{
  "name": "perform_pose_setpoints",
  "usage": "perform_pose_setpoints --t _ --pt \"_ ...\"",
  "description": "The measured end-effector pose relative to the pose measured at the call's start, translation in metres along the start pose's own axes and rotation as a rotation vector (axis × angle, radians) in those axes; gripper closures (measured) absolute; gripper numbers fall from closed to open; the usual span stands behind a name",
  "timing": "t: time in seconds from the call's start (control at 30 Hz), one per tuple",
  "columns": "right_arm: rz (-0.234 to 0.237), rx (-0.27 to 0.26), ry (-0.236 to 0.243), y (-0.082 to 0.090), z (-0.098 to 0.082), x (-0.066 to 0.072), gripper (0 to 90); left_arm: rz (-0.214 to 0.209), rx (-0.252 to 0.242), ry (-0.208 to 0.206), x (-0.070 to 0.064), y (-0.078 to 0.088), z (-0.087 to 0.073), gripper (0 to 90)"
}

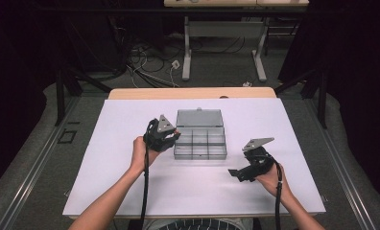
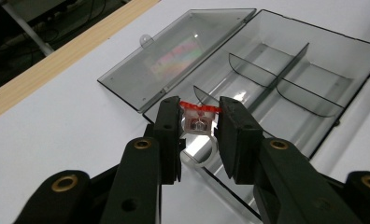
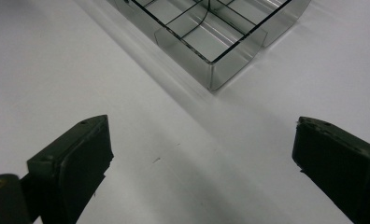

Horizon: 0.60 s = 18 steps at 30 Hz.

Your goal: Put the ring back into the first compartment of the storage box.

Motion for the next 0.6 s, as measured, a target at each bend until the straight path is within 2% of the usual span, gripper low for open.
perform_pose_setpoints --t 0.2,0.6 --pt "0.001 0.0 -0.001 0.0 0.0 0.0 4.4 0.01 0.008 -0.002 0.006 -0.008 0.005 70.5" --pt "0.0 0.0 -0.002 0.0 0.0 0.0 4.5 0.019 0.023 0.02 0.013 -0.026 0.009 70.5"
Point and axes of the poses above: each handheld gripper's, and its own axes: y roughly backward along the jaws, z roughly out of its top, x roughly to its left, the point moved 8 cm from there along -y, roughly forward along the jaws, and after that the axes turned 7 degrees about -y, right-handed, at the moved point
